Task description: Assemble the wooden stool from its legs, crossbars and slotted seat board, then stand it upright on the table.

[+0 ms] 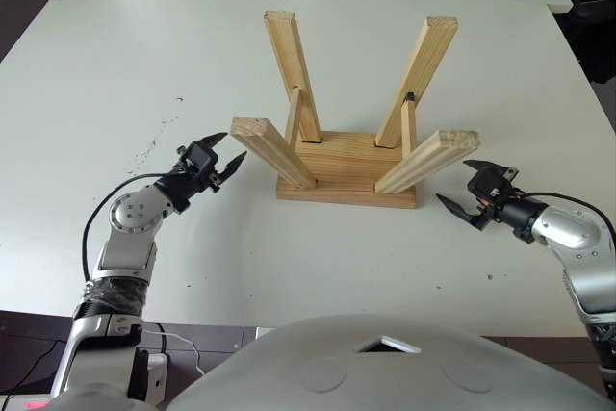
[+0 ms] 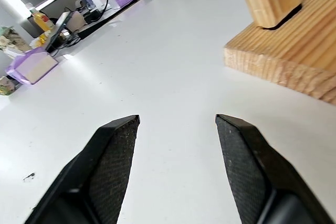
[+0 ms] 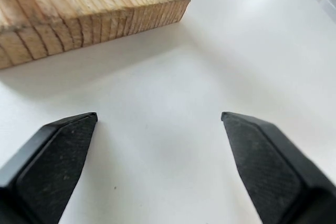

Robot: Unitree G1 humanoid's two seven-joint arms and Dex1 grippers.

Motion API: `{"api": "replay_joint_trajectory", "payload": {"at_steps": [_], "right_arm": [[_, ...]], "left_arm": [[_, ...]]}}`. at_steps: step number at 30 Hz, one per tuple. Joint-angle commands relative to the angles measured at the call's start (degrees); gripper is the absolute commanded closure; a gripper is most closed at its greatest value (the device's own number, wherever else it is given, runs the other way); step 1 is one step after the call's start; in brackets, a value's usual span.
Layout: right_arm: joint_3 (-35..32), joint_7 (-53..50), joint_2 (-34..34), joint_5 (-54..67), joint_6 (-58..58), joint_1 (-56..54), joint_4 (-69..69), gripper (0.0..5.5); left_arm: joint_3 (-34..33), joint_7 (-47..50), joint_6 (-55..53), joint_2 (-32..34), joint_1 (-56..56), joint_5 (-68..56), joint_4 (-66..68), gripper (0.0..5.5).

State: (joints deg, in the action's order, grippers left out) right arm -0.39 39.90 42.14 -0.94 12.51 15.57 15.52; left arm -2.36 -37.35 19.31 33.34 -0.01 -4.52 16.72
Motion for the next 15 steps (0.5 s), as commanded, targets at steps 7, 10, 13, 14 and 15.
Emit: {"api": "replay_joint_trajectory", "payload": {"at_steps": [7,10,13,14,15], "right_arm": [[1.12,2.2,1.55,-0.06,1.98,1.87,1.82,1.11],[0.53,2.22,1.18,1.02,3.02,5.17,4.74,1.11],[1.54,1.5,0.53,0.63,3.06,6.05,5.11,1.11],[2.2,1.17,0.09,0.35,3.18,5.63,5.02,1.11],[2.91,1.03,-0.25,0.15,3.18,5.21,5.05,1.11]], "left_arm": [[3.84,-0.24,5.81,-0.54,5.4,3.9,-0.68,2.79],[4.53,-0.43,5.26,-1.01,7.55,3.46,-2.49,2.79],[5.51,-0.58,4.57,-1.67,8.68,3.3,-4.01,2.79],[5.98,-0.81,4.18,-1.97,8.77,3.16,-4.57,2.79],[6.53,-1.29,3.74,-2.09,8.99,3.0,-5.56,2.79]]}}
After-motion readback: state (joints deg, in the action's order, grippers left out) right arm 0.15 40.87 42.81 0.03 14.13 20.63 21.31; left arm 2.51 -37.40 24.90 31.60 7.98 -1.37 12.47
